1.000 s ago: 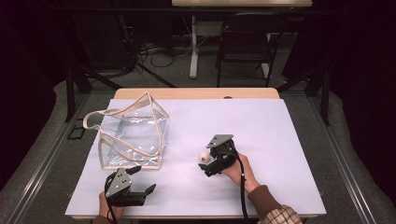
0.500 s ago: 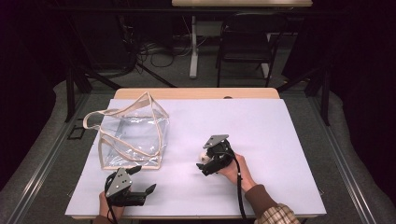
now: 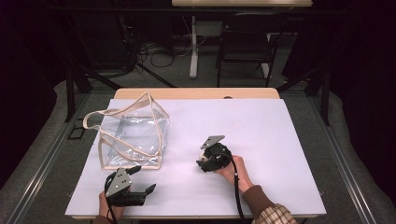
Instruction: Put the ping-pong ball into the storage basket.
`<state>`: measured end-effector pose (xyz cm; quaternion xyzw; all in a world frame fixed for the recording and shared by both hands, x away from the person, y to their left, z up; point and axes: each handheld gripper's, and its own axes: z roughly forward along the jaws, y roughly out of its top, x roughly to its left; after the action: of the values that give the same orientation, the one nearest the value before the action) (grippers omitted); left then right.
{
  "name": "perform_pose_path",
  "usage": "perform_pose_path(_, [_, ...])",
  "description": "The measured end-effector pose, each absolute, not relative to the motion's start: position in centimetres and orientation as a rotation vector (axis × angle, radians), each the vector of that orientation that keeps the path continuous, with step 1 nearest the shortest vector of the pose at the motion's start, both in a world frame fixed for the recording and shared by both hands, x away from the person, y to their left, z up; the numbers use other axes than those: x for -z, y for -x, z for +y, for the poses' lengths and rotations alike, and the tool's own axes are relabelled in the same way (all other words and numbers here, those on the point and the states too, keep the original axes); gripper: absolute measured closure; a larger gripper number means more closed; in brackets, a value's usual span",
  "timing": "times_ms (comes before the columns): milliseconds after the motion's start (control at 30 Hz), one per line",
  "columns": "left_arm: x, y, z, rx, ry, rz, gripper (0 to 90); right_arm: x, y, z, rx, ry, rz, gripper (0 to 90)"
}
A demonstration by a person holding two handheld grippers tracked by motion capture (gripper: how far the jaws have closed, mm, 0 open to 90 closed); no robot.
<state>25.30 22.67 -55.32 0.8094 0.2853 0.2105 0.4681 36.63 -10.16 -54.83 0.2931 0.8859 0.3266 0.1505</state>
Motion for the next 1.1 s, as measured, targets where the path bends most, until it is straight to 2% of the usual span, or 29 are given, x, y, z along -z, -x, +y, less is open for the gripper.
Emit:
perform_pose_path(400, [55.3,-25.3,22.7,-0.518,-1.987,0.700,16.1,55.0,-36.7,-10.2,-0.912,-0.856,2.551,50.3])
perform_pose_path(1100, [55.3,-25.3,22.6,-0.518,-1.988,0.698,16.1,53.7,-36.2,-11.0,-0.917,-0.838,2.529,50.8])
